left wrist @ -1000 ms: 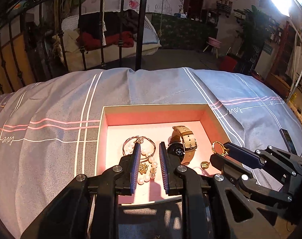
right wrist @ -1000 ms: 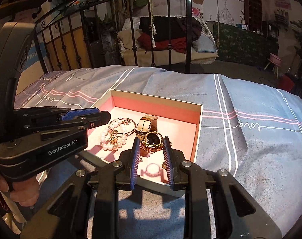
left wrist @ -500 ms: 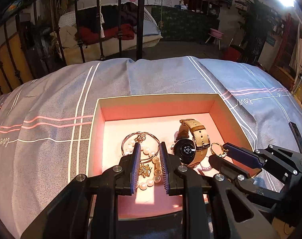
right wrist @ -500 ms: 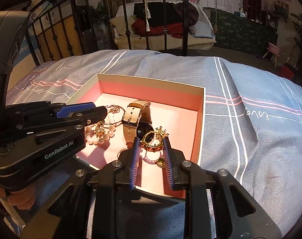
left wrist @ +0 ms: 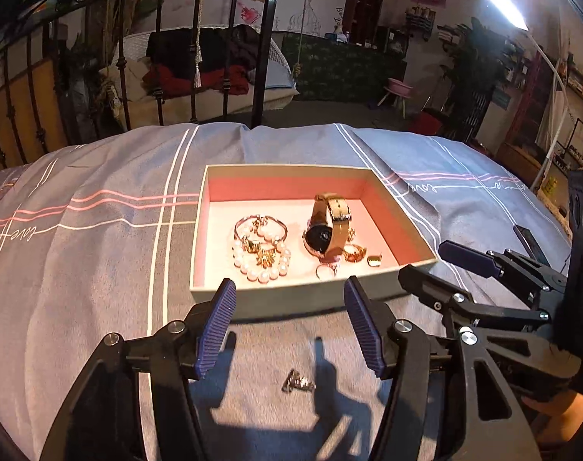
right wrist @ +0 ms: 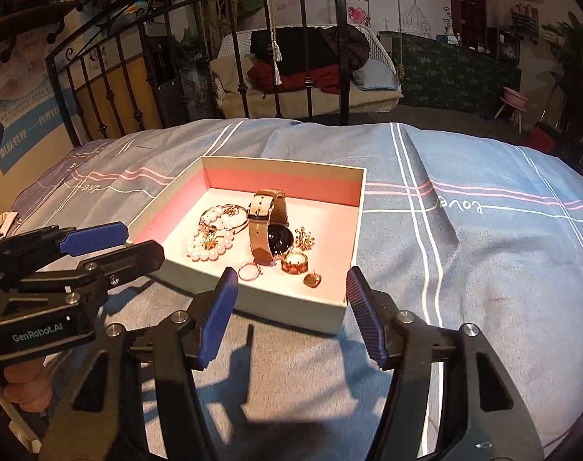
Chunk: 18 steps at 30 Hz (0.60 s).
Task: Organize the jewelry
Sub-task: 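Withdraw both tools from the box toward the last silver ring, then grasp the last silver ring with the left tool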
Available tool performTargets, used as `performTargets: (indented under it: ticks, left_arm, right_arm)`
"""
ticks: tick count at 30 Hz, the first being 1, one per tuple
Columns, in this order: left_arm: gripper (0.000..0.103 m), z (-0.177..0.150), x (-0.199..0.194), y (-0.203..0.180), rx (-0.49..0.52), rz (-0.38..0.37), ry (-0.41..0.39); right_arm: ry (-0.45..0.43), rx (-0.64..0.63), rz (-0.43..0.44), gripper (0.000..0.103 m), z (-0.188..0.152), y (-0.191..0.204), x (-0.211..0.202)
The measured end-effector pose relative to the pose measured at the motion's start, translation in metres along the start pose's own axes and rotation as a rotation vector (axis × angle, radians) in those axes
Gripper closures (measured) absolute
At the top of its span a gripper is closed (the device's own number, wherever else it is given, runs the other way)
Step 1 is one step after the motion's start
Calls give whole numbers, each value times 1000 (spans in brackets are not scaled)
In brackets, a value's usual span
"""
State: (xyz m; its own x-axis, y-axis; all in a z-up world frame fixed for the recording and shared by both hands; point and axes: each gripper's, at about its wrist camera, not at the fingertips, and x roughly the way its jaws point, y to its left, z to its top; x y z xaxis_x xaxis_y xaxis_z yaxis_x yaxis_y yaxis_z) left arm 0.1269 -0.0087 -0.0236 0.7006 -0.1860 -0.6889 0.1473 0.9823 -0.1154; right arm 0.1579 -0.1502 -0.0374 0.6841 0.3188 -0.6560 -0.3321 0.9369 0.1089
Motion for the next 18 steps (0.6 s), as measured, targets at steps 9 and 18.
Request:
performTargets:
  ticks: [9, 18]
  left_arm:
    - [48, -42, 11, -12, 72, 37, 95]
    - [82, -42, 26, -20, 118, 58, 147]
  right_arm:
    - [51, -15, 31, 35, -33, 6, -9]
    - [133, -53, 51, 35, -40, 17, 8]
